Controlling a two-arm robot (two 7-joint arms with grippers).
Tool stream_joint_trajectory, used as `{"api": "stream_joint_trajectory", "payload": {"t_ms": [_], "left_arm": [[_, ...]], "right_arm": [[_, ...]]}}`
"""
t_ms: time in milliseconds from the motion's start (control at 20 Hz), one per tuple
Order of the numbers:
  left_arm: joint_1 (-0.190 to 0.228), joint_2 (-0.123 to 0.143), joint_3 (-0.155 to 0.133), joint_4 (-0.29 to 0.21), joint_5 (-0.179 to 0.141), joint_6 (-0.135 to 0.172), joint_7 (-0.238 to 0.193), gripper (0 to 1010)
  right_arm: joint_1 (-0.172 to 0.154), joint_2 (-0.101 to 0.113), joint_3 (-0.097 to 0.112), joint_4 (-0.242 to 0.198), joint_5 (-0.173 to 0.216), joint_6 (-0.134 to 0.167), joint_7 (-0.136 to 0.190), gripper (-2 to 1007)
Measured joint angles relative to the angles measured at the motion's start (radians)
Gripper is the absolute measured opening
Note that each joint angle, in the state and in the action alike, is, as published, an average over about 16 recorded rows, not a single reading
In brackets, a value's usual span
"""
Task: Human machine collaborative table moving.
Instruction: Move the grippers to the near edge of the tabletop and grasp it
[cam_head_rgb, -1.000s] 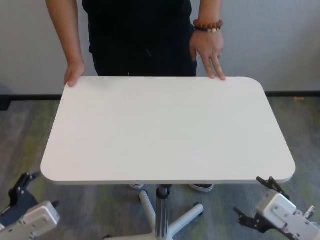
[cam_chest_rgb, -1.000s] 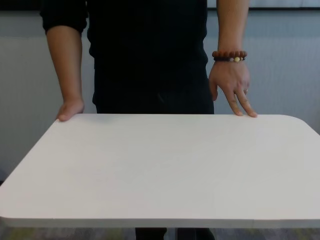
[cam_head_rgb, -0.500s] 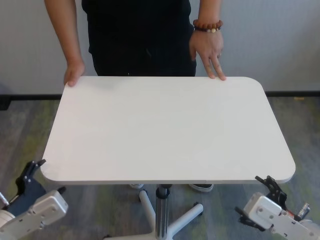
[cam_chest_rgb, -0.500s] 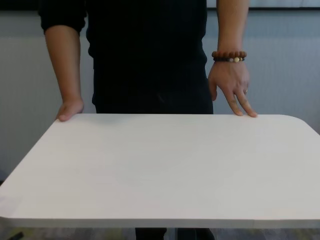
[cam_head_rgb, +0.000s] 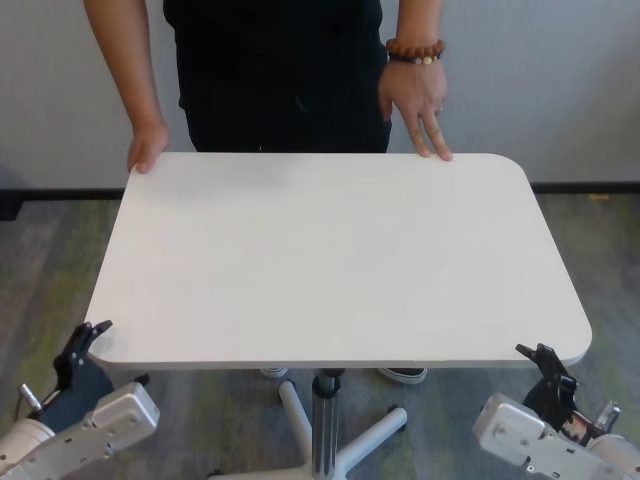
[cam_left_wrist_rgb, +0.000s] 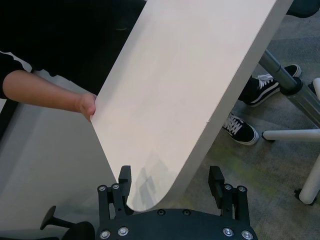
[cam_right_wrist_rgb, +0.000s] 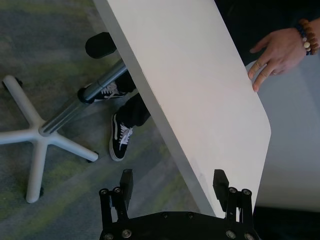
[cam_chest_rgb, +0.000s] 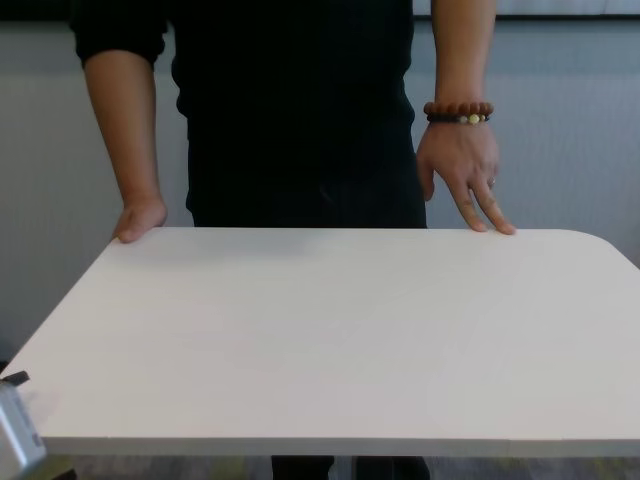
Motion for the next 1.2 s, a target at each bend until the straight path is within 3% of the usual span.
{"api": "stream_joint_trajectory", "payload": {"t_ms": [650, 1200], "left_arm": [[-0.015, -0.047, 0.0, 0.025, 0.055, 0.014, 0.007, 1001], [-0.036, -0.092, 0.003, 0.051, 0.124, 0.019, 0.034, 1001]], "right_arm": [[0.041, -0.028, -0.029, 0.033, -0.14, 0.029, -0.015, 1005], [0.073, -0.06, -0.039, 0.075, -0.207, 0.043, 0.001, 1005]]}}
